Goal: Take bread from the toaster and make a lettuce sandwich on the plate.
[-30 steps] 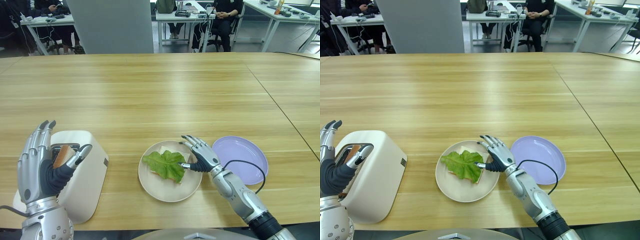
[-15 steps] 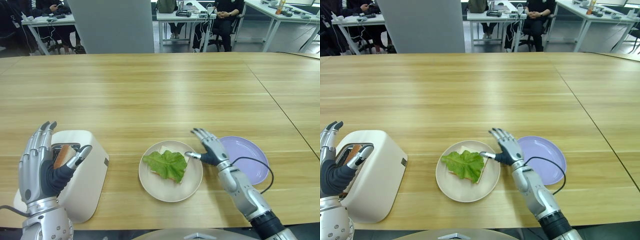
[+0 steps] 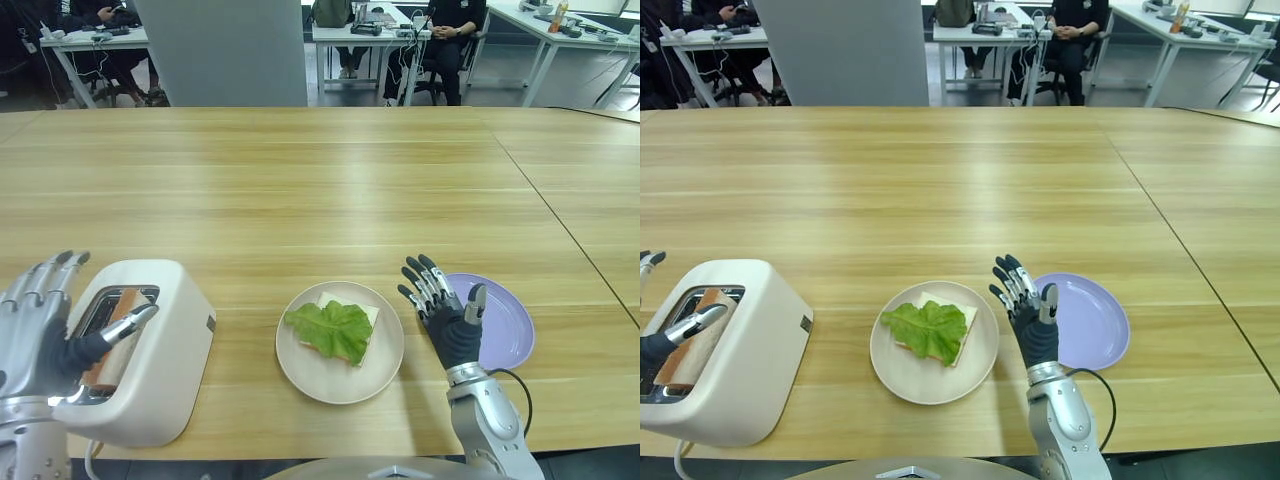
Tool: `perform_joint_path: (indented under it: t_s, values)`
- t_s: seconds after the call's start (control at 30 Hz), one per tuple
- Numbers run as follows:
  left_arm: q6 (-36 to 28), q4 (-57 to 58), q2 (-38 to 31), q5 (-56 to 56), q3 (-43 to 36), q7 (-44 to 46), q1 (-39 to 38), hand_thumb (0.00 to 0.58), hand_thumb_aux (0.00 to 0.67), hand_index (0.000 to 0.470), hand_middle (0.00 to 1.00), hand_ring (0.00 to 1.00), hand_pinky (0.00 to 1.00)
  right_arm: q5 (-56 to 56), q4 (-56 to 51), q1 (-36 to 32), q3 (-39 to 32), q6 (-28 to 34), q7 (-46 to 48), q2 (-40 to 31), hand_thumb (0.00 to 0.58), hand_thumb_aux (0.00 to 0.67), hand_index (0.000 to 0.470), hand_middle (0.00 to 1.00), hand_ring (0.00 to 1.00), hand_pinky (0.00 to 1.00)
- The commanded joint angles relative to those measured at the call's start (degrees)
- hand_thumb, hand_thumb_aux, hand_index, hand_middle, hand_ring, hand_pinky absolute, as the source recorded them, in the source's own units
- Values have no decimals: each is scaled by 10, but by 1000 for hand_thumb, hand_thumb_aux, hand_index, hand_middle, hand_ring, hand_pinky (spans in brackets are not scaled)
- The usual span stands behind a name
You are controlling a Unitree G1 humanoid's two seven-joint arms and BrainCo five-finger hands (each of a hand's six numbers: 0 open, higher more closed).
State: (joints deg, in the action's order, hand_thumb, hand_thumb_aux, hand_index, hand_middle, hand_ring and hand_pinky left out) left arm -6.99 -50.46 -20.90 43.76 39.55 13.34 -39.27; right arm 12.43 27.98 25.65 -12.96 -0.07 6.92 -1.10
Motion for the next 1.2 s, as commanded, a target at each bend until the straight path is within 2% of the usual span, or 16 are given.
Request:
perform_joint_path:
  t_s: [0.03, 0.13, 0.57, 0.6, 0.63, 0.7, 0.73, 1.2]
  values:
    - [-12, 21, -20, -4, 38, 49, -27, 0, 0, 0, 118, 118, 118, -33, 2, 11, -6, -20, -9, -2, 0, 0, 0, 78, 78, 78]
    - [-11, 19, -21, -24, 47, 73, -41, 0, 0, 0, 118, 118, 118, -43, -7, 14, -6, -29, -15, 2, 0, 0, 0, 75, 75, 75]
    - [-12, 6, 40, -31, -13, 108, -69, 0, 0, 0, 118, 118, 118, -65, -56, -3, 10, -48, -25, 11, 0, 0, 0, 71, 71, 71]
    - [-12, 6, 42, -31, -16, 109, -70, 183, 116, 79, 114, 114, 114, -66, -61, -5, 10, -49, -25, 12, 0, 0, 0, 71, 71, 71]
    - [-12, 6, 41, -28, -18, 110, -69, 438, 339, 233, 114, 114, 114, -67, -64, -7, 10, -50, -25, 13, 0, 0, 0, 75, 75, 75]
    - [-9, 9, 39, -22, -16, 106, -67, 541, 497, 341, 114, 114, 114, -68, -69, -10, 10, -52, -25, 14, 0, 0, 0, 71, 71, 71]
    - [-8, 10, 38, -20, -16, 105, -66, 580, 670, 460, 114, 114, 114, -69, -72, -12, 10, -53, -24, 14, 0, 0, 0, 71, 71, 71]
    - [8, 19, 43, -13, -11, 74, -59, 580, 670, 460, 106, 106, 106, -72, -97, -14, 9, -57, -17, 13, 0, 0, 0, 71, 71, 71]
